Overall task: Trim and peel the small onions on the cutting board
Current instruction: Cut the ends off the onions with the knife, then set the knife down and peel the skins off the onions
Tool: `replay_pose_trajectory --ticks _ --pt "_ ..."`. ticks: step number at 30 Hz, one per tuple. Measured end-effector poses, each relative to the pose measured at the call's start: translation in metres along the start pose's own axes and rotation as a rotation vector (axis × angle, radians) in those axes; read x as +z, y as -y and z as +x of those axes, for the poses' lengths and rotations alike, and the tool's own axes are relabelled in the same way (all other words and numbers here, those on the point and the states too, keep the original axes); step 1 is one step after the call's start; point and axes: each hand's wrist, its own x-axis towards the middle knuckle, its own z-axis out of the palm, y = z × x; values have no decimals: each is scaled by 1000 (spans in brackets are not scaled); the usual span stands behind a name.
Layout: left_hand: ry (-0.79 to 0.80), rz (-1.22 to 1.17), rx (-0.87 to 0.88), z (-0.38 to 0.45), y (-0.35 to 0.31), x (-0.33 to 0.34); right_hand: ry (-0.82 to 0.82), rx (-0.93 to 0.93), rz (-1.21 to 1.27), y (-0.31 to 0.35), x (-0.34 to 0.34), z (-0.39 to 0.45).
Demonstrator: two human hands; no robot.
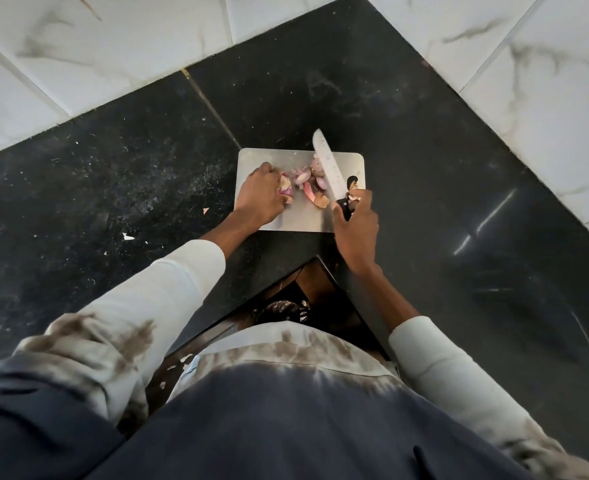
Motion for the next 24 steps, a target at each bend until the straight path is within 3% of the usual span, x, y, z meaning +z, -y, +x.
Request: replay_pose_trajectory --ticks 9,24 --pt "-10 4 -2 1 -2 0 -169 123 -81 -49 -32 43" --pt "12 31 8 -1 -3 -2 -227 215 -150 -57 -32 59"
